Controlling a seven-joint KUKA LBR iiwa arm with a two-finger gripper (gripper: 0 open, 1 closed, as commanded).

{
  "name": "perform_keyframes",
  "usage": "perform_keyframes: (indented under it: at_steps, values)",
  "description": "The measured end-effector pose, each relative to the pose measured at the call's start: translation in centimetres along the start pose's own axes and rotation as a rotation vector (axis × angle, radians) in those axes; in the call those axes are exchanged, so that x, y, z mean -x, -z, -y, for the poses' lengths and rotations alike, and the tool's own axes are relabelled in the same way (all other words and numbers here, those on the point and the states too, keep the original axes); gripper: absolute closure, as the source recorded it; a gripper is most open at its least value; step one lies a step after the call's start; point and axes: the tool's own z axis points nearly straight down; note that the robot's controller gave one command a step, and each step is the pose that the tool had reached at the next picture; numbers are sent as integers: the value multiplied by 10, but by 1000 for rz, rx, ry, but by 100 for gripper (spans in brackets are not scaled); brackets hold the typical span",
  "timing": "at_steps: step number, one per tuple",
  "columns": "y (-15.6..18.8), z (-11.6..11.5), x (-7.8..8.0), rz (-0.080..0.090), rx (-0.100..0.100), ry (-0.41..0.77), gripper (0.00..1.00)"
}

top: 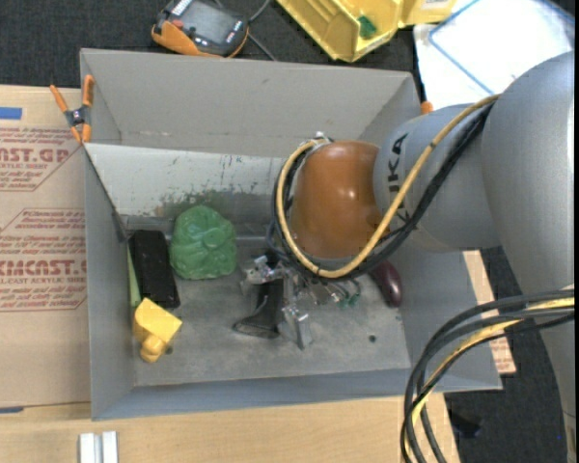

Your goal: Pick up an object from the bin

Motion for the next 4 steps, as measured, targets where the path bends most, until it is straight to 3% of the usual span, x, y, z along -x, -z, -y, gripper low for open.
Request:
perform_keyframes:
  at_steps: [1, 2, 4]
  values:
    - [-10, 16, 20, 16, -5, 287, 0]
    - [-9, 12, 20, 7, 1, 94, 100]
    - [10, 10, 17, -3, 5, 94, 100]
